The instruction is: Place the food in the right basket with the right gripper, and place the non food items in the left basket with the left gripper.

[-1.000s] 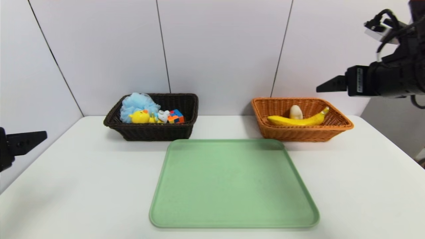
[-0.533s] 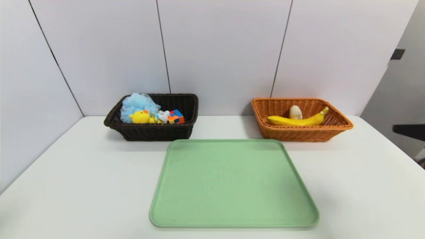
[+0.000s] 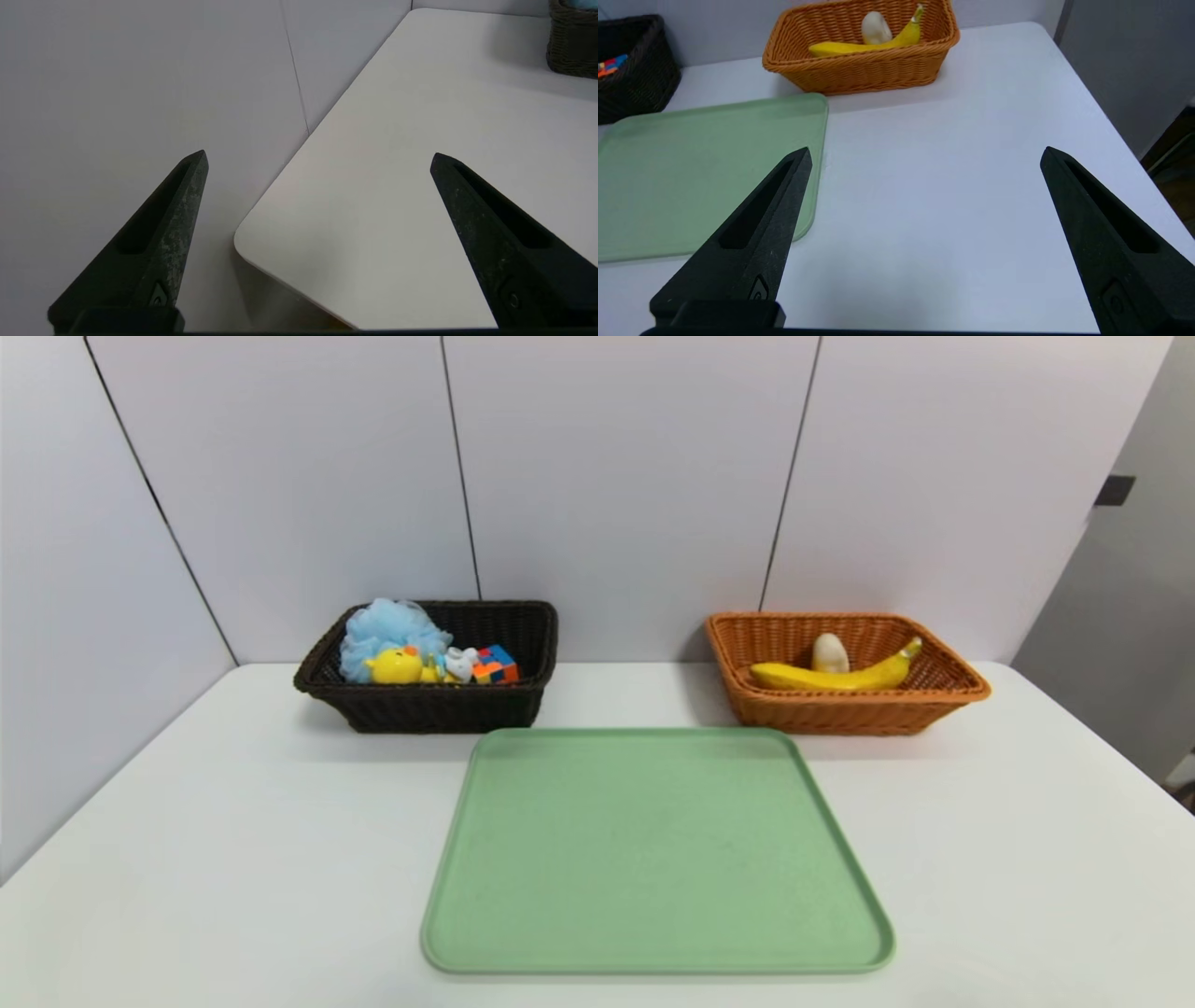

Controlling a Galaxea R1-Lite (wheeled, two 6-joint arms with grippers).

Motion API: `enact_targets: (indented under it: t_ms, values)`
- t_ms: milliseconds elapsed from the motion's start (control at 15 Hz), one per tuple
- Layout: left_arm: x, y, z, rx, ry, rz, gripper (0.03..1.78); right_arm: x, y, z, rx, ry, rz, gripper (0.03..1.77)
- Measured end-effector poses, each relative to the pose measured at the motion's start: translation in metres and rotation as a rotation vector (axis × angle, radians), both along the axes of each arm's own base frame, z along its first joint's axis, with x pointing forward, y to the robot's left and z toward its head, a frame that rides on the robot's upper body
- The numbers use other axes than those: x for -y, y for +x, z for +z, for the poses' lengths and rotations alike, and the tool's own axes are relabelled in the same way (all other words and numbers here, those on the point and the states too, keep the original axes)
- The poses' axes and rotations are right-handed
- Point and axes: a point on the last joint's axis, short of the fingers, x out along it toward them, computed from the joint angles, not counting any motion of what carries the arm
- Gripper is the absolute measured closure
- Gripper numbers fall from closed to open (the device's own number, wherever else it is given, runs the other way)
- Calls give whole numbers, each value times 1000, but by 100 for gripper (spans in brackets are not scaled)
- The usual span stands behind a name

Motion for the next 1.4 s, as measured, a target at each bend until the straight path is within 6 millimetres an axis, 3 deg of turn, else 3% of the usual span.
enact_targets:
  t_ms: [133, 333, 600, 867, 1067, 1267, 1400]
  values:
    - [2, -10, -23, 3, 35, -29, 12, 1, -12, -20, 30, -3, -14, 11]
    - [4, -11, -53, -8, 99, -140, 12, 1, -15, -31, 109, -3, -18, 11]
    - [6, 4, -70, 47, 158, -205, 12, -1, -24, -39, 203, -36, -74, 11]
    - [8, 16, -84, 58, 163, -290, 12, -4, -36, -65, 254, -103, 73, 11]
    - [8, 28, -101, 63, 166, -320, 12, -5, -29, -93, 281, -192, 133, 11]
    - [9, 38, -109, 177, 169, -365, 12, -6, -17, -120, 284, -252, 136, 11]
    - [11, 40, -112, 201, 136, -443, 12, -5, -14, -136, 171, -255, 111, 11]
